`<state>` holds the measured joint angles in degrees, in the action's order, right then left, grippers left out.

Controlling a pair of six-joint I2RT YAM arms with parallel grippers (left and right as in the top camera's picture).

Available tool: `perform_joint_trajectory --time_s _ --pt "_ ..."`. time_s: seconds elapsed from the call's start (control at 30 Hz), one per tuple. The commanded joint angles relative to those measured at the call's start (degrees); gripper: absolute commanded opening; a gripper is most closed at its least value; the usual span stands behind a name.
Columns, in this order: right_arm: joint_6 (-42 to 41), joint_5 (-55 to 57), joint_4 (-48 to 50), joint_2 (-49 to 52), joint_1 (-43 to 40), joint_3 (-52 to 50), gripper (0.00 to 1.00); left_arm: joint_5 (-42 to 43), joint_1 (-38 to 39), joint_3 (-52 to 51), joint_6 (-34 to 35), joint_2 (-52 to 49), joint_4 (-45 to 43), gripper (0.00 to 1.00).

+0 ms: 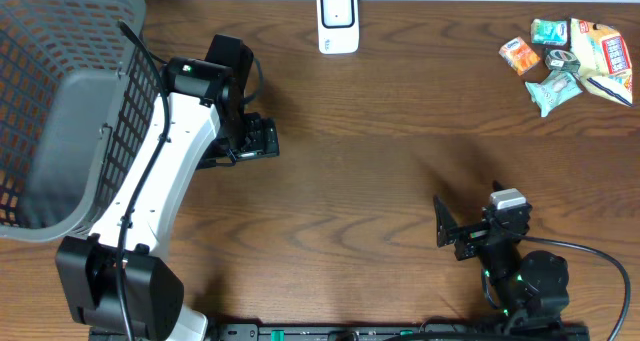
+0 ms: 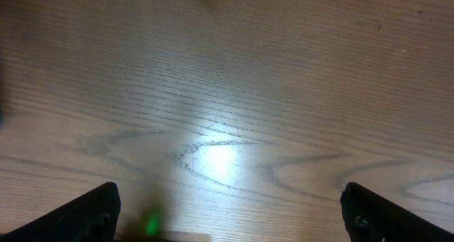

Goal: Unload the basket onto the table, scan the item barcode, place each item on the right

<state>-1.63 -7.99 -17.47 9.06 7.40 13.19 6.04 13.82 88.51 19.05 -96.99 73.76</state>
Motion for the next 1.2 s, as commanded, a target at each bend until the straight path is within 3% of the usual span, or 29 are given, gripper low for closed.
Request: perform_joint_trajectory --time_s 0.0,0.6,1.17 --pt "1.25 -0.59 1.51 -0.61 -1.44 -1.31 0.99 -0.11 0.0 0.61 -0.37 -0.22 0.37 0.98" --pt "-1.55 -0.52 17.38 -5.31 -3.04 -11.02 0.99 -0.11 0.0 0.61 -0.37 -0.22 0.37 0.98" --pt "-2.62 -0.55 13.81 -8.74 -9.31 -12.87 0.99 -0.11 0.0 0.61 -0.37 -0.22 0.37 0.98"
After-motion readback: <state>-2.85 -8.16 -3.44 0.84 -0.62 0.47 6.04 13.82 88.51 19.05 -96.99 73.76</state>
